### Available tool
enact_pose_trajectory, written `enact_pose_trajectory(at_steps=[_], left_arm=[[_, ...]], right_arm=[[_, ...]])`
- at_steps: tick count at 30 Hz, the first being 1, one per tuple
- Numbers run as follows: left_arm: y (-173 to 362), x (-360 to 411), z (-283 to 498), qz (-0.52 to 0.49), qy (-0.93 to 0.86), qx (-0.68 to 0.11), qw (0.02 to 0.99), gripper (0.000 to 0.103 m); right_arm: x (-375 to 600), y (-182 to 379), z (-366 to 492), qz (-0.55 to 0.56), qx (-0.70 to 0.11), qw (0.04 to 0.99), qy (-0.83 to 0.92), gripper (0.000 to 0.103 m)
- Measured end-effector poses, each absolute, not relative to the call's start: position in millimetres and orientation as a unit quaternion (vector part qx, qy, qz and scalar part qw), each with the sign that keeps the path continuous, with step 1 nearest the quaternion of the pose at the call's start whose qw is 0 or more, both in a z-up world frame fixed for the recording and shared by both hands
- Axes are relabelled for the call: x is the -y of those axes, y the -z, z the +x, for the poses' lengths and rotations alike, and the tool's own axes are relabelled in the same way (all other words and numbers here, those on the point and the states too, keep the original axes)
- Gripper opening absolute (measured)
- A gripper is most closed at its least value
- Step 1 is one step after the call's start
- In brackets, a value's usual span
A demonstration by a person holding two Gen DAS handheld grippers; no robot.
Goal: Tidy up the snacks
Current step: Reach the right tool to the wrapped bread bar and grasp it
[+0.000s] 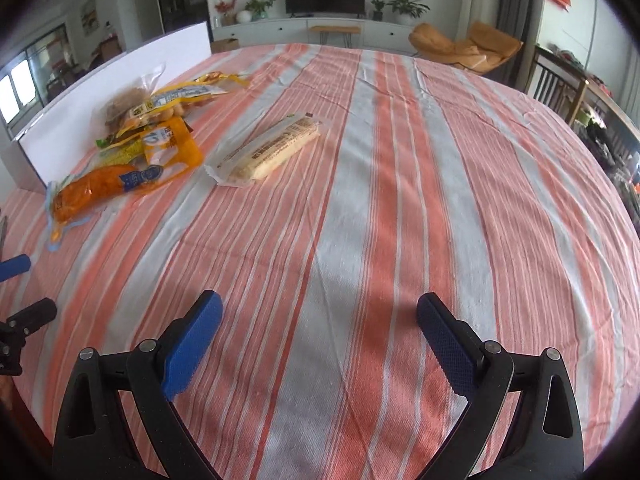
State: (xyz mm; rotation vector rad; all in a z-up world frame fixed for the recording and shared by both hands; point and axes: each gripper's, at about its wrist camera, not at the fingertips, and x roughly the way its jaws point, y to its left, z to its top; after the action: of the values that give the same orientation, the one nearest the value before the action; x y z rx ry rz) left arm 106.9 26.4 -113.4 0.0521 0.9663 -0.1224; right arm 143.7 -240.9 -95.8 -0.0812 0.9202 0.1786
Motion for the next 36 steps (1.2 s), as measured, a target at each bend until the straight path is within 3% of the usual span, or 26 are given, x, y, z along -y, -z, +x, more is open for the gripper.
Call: enact_pose_trajectory(at_steps=[33,36], left_arm=[[113.6,-27.2,104.2,0.034,0.073,-0.458,0.885,0.103],[113.8,-27.3,104.0,0.034,0.074,-0.456,0.886,0.103]], right_arm=[[238.1,95.0,155.4,-0.039,-0.465,0.88,-0.09,0.101],[239.7,84.6,178.3,0.026,-0.494,0.863,-0.099,0.099]])
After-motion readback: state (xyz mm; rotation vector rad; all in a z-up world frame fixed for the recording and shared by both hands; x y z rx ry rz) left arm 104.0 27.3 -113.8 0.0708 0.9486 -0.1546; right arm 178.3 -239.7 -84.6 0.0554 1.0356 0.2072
